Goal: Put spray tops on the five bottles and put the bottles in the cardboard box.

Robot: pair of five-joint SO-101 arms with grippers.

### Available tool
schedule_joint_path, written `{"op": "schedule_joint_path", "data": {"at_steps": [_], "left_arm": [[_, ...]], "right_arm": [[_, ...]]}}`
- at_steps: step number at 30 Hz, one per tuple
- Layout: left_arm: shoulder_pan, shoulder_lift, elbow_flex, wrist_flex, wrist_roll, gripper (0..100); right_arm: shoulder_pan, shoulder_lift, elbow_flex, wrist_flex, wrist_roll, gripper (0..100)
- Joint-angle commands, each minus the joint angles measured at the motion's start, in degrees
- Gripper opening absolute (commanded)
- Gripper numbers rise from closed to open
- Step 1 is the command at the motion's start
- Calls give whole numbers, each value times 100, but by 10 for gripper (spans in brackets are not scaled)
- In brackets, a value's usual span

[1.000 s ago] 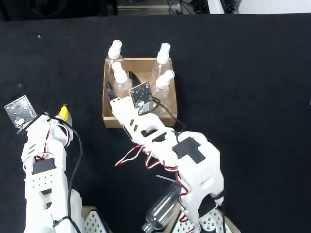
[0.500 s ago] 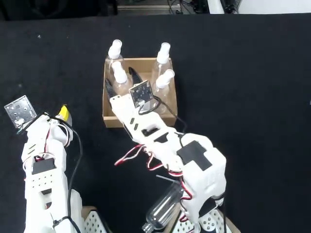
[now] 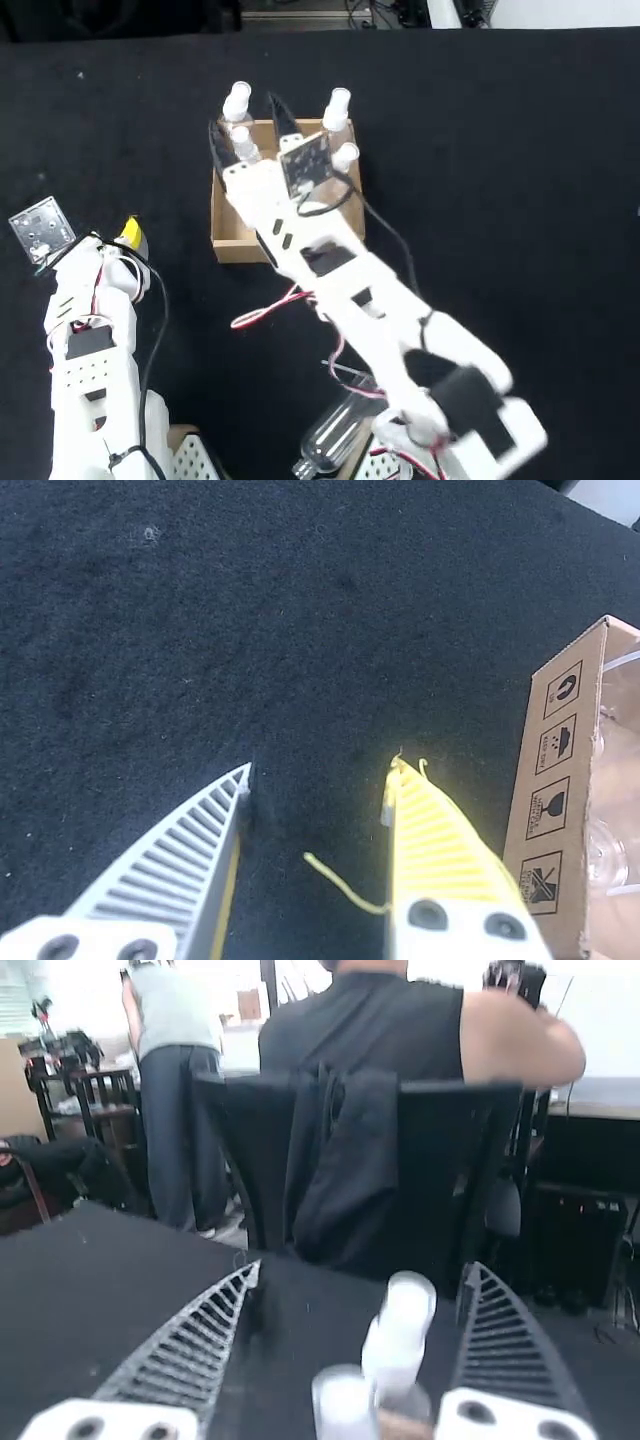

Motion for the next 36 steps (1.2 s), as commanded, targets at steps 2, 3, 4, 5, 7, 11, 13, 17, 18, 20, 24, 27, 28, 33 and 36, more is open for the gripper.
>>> {"op": "schedule_joint_path", "data": {"at_steps": [2, 3, 4, 5, 7, 11, 13, 17, 18, 20, 24, 27, 28, 33, 36], "left_arm": [[-31, -114, -57, -114, -53, 188], [-40, -114, -57, -97, -53, 188], [-48, -114, -57, -88, -62, 188], [-48, -114, -57, -88, -62, 188], [-48, -105, -57, -79, -202, 188], [84, -105, -84, 53, -765, 188], [171, -123, -259, 413, -862, 188], [207, -53, -1112, 1495, -862, 188], [215, -53, -1341, 1732, -862, 188], [338, -53, -1719, 2075, -879, 188], [1095, -44, -2158, 2418, -1442, 187], [1640, -26, -2290, 2505, -1776, 139], [1771, 26, -2334, 2505, -1864, 105], [2044, 826, -2782, 2488, -2057, 49], [2211, 1565, -3204, 2488, -2075, 46]], "right_arm": [[246, -1402, -866, 1890, 18, 262], [290, -1613, -1015, 2330, 18, 262], [325, -1807, -1174, 2760, 9, 261], [387, -1974, -1341, 3191, 9, 256], [571, -2281, -1684, 4062, 9, 198], [1169, -2712, -2316, 5538, 9, 15], [1495, -2844, -2413, 6136, 9, 56], [2347, -3116, -2352, 7156, 53, 8], [2646, -3213, -2325, 7393, 53, 13], [3147, -3468, -2237, 7807, 18, 12], [3727, -4092, -1596, 8352, 44, 11], [4097, -4576, -725, 8360, 53, 11], [4229, -4699, -444, 8343, 26, 11], [4712, -5209, 1279, 7490, 9, 11], [4738, -5393, 2220, 6593, -193, 11]]}}
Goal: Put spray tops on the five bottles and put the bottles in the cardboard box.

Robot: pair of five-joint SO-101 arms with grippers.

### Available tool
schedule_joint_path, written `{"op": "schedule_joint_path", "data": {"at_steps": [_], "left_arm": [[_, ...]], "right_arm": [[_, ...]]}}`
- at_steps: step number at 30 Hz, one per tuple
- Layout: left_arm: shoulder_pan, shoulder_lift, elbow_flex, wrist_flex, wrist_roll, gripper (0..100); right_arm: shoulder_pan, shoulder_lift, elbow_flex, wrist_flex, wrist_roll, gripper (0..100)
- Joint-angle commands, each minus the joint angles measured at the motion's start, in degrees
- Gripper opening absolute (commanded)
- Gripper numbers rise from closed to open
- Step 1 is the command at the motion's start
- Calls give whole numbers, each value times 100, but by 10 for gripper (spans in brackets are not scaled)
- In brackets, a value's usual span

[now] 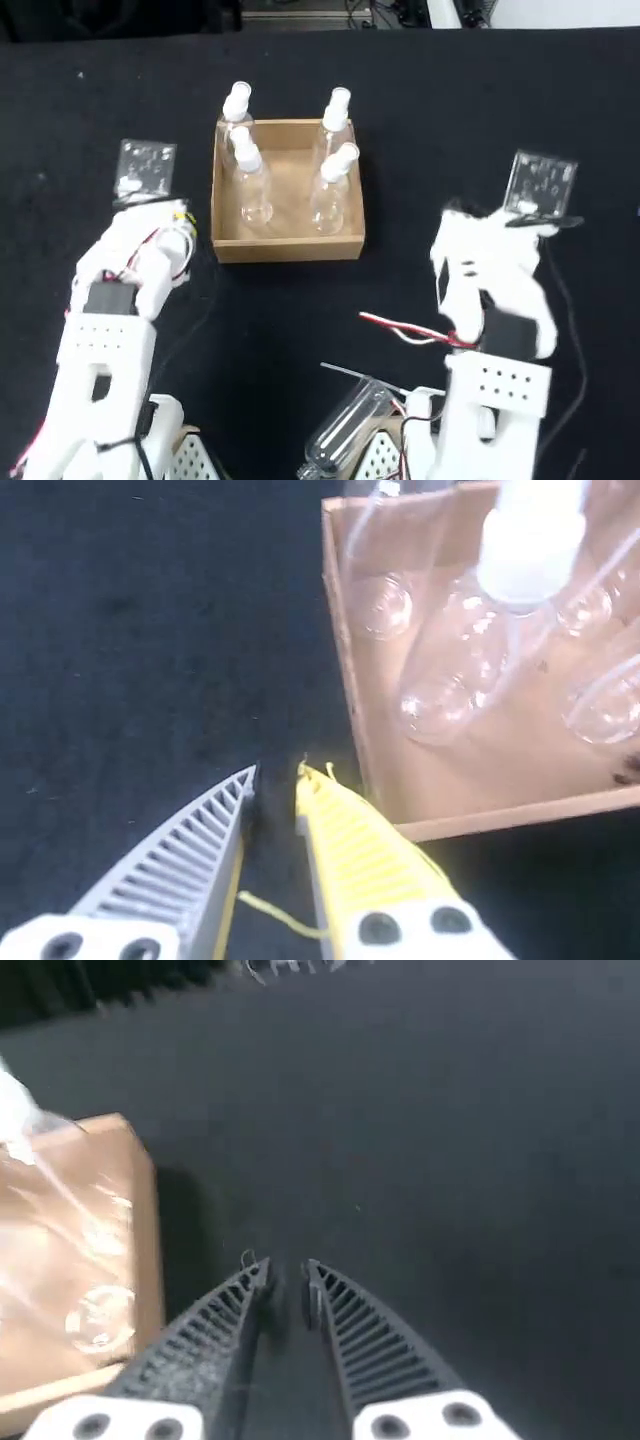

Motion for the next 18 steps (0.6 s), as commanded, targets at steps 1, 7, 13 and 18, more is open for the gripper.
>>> {"op": "schedule_joint_path", "data": {"at_steps": [1, 7, 13, 18], "left_arm": [[338, 949, -901, 9, -62, 46], [593, 1776, -1332, -26, -62, 46], [910, 2013, -1165, -659, -18, 46], [1130, 2154, -1262, -818, -18, 46]], "right_arm": [[141, -347, 910, -1125, -352, 11], [123, -664, 1648, -1837, -589, 11], [114, -778, 1710, -1837, -589, 11], [114, -769, 1719, -1829, -589, 11]]}}
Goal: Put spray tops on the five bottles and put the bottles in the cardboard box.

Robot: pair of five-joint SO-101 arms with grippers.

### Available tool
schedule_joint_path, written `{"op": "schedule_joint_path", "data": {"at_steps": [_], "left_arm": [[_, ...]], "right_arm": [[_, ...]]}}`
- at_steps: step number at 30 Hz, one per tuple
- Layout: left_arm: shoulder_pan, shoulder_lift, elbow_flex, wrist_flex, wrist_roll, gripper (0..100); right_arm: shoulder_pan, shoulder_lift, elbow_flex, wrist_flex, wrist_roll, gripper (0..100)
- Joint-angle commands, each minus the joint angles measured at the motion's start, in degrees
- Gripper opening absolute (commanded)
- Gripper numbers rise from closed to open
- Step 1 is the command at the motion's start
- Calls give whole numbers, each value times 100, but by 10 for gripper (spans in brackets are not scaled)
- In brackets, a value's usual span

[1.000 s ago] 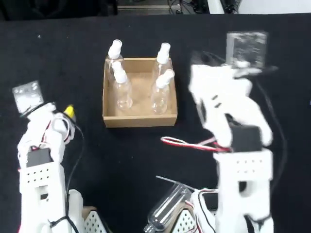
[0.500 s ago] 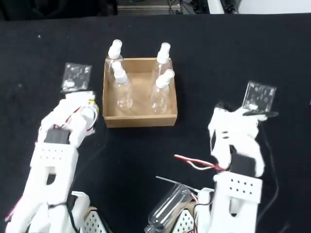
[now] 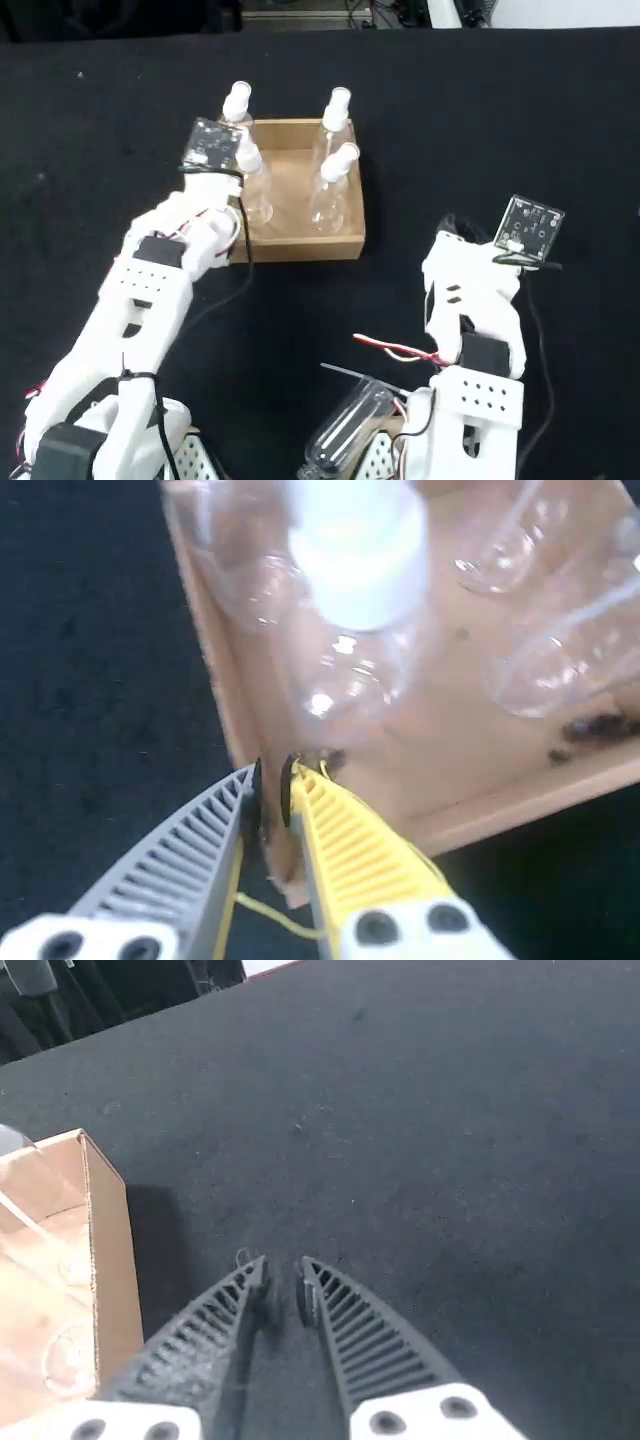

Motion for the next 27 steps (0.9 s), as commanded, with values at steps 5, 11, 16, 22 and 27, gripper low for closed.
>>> {"op": "schedule_joint_path", "data": {"at_steps": [5, 11, 16, 22, 27], "left_arm": [[136, 316, -356, -580, 26, 46], [171, 677, -391, -826, 26, 46], [198, 853, -541, -809, 26, 46], [198, 1160, -699, -809, 26, 46], [207, 1266, -734, -818, 26, 46]], "right_arm": [[97, -145, -22, -176, -35, 11], [97, -154, -22, -176, -35, 11], [97, -154, -22, -176, -35, 11], [97, -154, -22, -176, -35, 11], [97, -154, -22, -176, -35, 11]]}}
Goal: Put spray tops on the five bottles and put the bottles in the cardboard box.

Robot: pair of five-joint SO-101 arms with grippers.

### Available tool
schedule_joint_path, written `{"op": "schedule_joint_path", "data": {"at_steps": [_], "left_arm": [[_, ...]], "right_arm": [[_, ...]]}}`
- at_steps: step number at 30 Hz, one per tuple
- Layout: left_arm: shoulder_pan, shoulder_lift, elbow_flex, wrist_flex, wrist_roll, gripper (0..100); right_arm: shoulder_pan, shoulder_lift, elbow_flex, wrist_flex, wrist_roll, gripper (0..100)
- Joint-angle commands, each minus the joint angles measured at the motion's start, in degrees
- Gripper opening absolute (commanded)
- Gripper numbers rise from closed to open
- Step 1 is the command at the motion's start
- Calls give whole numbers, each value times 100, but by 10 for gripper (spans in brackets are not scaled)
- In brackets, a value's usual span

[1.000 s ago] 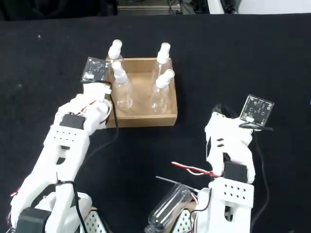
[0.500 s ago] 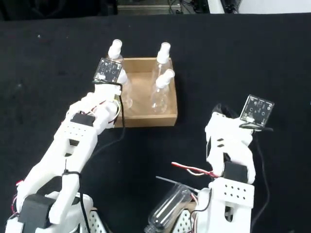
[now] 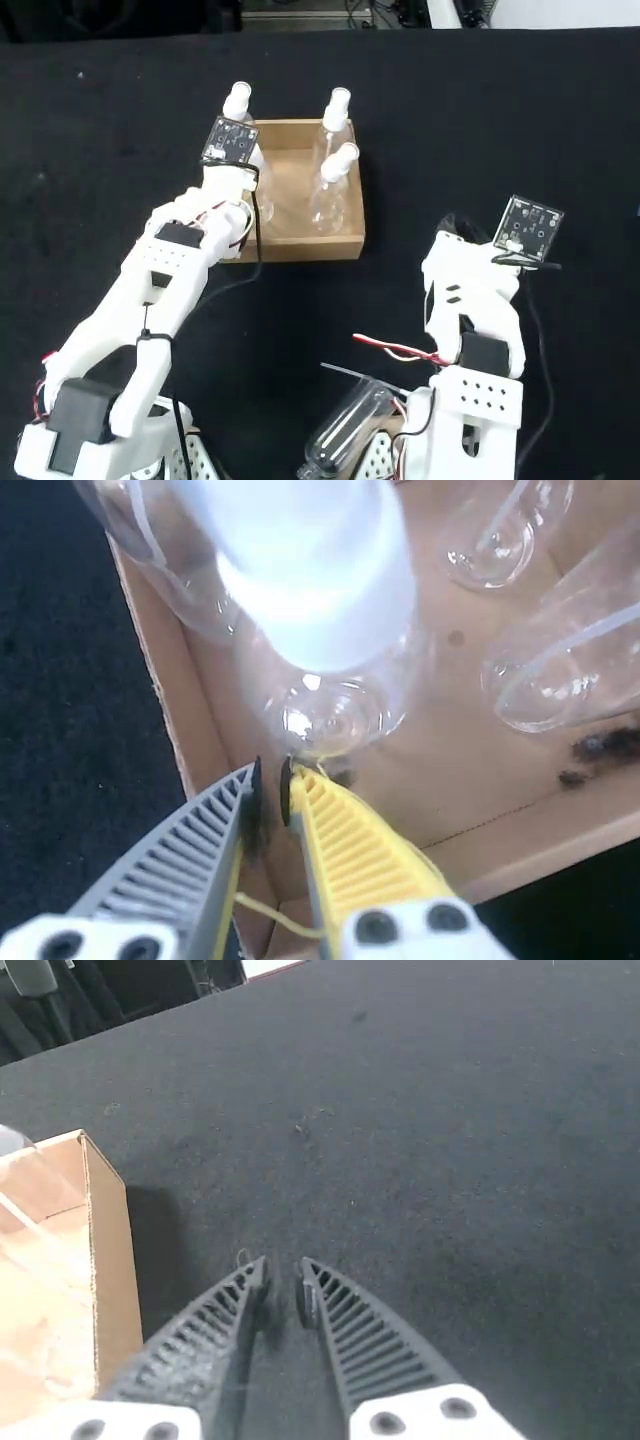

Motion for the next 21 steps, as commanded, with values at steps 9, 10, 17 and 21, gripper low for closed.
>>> {"op": "schedule_joint_path", "data": {"at_steps": [9, 10, 17, 21], "left_arm": [[347, 0, -303, -325, 26, 46], [347, 0, -295, -360, 26, 46], [356, 9, -330, -352, 26, 46], [356, 18, -268, -352, 26, 46]], "right_arm": [[97, -145, 22, -193, -35, 11], [97, -154, 40, -211, -35, 11], [97, -154, 48, -211, -35, 11], [97, -154, 48, -211, -35, 11]]}}
